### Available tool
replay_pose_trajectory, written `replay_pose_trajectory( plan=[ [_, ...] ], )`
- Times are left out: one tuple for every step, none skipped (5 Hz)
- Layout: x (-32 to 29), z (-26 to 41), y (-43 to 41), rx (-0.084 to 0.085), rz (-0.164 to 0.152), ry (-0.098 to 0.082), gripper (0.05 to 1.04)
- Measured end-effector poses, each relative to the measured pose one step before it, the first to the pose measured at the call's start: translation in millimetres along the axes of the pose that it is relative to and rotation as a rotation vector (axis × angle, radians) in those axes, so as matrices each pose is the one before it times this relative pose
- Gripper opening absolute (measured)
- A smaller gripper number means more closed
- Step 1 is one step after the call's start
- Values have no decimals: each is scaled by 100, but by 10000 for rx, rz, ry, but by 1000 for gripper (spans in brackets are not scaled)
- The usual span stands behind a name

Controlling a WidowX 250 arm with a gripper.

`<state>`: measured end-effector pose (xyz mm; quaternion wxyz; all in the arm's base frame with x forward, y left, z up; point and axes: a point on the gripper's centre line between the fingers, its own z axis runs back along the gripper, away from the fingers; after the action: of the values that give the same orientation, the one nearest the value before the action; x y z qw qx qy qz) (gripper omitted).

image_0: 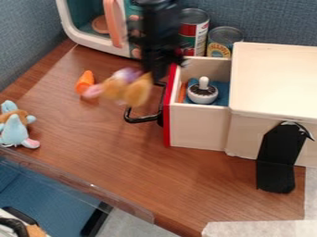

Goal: Moved the rabbit from the top of the drawer and place it on the table

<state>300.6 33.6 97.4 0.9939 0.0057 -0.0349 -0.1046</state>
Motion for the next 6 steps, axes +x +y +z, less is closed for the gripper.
replay_pose_trajectory(
  plan=[
    [-839,-2158,1701,124,-70,-86,51],
    [-1879,-2498,1818,71,132,135,51],
    [-1259,-1755,1025,93,66,-122,51],
    [-708,-1039,740,-24,182,182,68],
    [-285,-124,194,-131,83,-21,211],
    [-505,430,-479,-225,-56,187,471]
  ],
)
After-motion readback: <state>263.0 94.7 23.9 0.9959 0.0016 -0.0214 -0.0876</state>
